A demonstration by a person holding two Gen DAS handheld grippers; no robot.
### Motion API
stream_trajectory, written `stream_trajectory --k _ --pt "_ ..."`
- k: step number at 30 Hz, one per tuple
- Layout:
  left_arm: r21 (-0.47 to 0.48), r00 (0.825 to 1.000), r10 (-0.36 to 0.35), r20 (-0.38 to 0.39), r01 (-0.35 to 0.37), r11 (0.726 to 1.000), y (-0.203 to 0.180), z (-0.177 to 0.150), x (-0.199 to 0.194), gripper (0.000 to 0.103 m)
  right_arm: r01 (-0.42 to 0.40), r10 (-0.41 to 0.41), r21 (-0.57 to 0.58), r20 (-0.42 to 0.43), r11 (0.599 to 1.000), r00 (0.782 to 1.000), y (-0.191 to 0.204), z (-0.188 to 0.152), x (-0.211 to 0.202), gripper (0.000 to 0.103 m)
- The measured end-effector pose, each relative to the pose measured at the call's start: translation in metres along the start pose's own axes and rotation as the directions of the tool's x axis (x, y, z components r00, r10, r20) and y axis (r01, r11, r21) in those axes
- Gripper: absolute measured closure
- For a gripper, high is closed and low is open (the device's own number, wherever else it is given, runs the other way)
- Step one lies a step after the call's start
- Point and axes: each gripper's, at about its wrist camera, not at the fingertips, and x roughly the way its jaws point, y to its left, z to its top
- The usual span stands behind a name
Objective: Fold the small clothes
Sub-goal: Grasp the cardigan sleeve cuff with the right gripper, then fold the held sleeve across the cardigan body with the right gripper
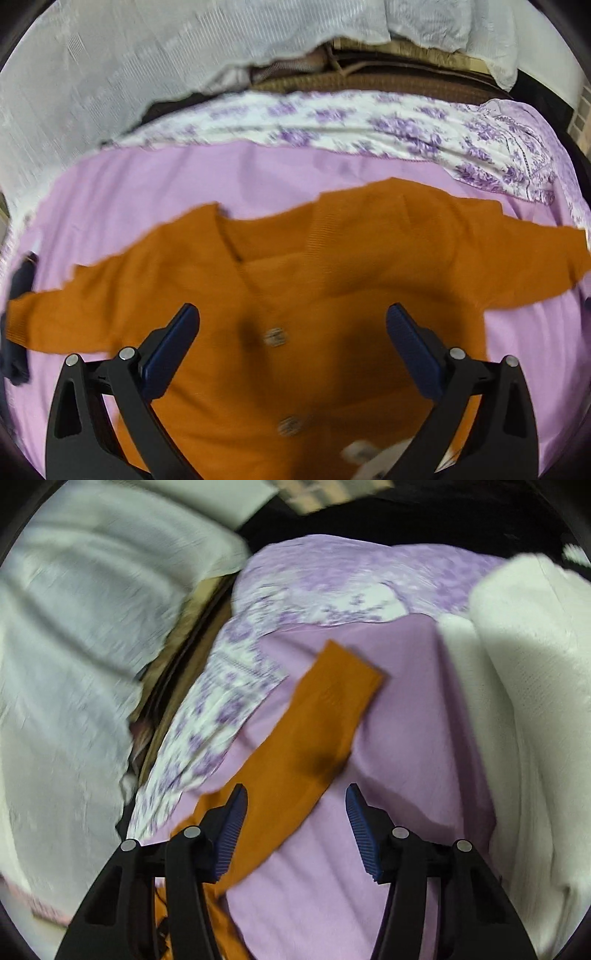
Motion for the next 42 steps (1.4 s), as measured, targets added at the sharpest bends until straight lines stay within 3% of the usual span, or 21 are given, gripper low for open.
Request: stream_trajectory --k 5,8,16,18,20,28,30,35,42 --pt "-0.032 0.998 -0.016 -0.061 0.014 0.999 0.001 -0.015 0.047 0.004 0.015 -0.017 0.096 0.021 0.995 1.000 -0.028 0.012 0.020 0.051" --pt "-0.069 0.998 -0.062 -0.031 0.060 0.996 0.009 -0.021 0.042 0.004 0.000 -0.003 0.083 0.039 0.997 0.999 -0.030 0.015 0.028 0.052" --pt "-0.052 0.999 -0.044 -0.011 0.043 0.998 0.006 -0.031 0.031 0.004 -0.014 0.012 0.015 0.147 1.000 0.989 -0.024 0.026 0.040 0.054" --pt "-0.050 0.999 -0.042 -0.009 0.041 0.998 0.006 -0.031 0.030 0.004 0.003 -0.002 -0.008 0.158 1.000 0.987 -0.022 0.026 0.041 0.068" --pt "-0.052 0.999 -0.044 -0.009 0.044 0.998 0.007 -0.030 0.030 0.004 -0.011 0.014 -0.018 0.173 1.000 0.985 -0.024 0.027 0.040 0.093" --pt "-0.065 0.997 -0.071 -0.033 0.069 0.995 0.040 -0.034 0.008 0.004 -0.024 0.047 -0.103 0.229 0.994 0.972 -0.015 0.024 0.022 0.096" --pt "-0.081 0.999 -0.036 -0.020 0.034 0.996 0.062 -0.035 0.000 0.004 -0.026 0.052 -0.110 0.240 0.994 0.969 -0.014 0.024 0.017 0.096" --pt "-0.168 0.991 0.130 0.019 -0.125 0.978 0.131 -0.050 -0.013 0.004 -0.057 0.089 -0.138 0.235 0.989 0.968 -0.009 0.020 0.006 0.096" --pt "-0.250 0.980 0.198 0.000 -0.191 0.949 0.201 -0.084 -0.021 0.004 -0.121 0.179 -0.247 0.228 0.961 0.957 0.023 0.003 -0.017 0.096"
